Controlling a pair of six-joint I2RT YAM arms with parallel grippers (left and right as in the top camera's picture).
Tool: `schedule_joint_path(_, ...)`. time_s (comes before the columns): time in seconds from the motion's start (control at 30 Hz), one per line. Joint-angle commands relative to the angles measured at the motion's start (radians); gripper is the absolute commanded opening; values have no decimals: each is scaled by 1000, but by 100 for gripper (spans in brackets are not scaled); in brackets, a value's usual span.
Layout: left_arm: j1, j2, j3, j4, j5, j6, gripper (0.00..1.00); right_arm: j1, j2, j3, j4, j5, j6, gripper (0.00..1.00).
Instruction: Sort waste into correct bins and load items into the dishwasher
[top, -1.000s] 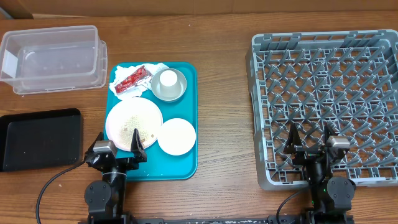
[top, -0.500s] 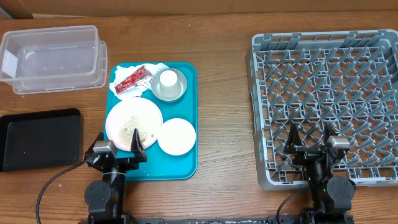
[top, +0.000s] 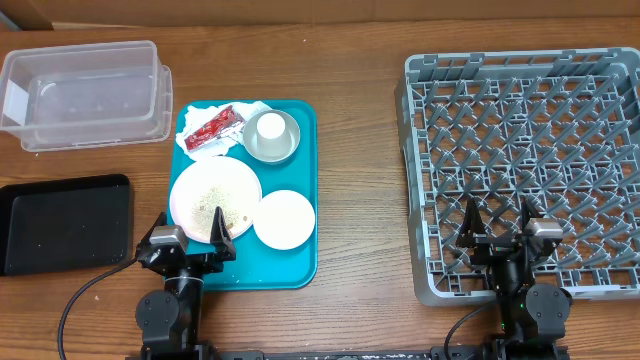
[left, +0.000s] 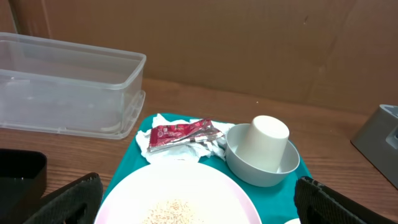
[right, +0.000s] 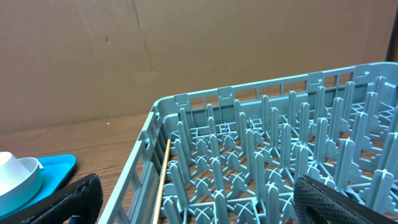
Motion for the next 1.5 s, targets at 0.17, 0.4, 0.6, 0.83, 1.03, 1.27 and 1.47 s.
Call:
schedule_joint_path(0.17, -6, -12, -4, -3, -14, 22, 100, -5, -12, -10, 6, 9, -7, 100)
schedule_joint_path(0.4, -6, -12, -4, -3, -14, 22, 100, -5, -12, -10, 6, 9, -7, 100)
schedule_joint_path(0.6, -6, -12, -4, -3, -14, 22, 100, -5, -12, -10, 6, 9, -7, 100)
schedule_joint_path(0.83, -6, -12, -4, -3, -14, 22, 100, -5, -12, -10, 6, 9, -7, 100)
schedule_joint_path(1.03, -6, -12, -4, 8, -10, 18, 100, -5, -12, -10, 6, 9, -7, 100)
schedule_joint_path(1.27, -7, -12, -3, 27, 375, -444, 100, -5, -12, -10, 6, 9, -7, 100)
schedule_joint_path(1.47, -7, -12, -3, 30, 594, -725, 100, -5, -12, -10, 6, 9, -7, 100)
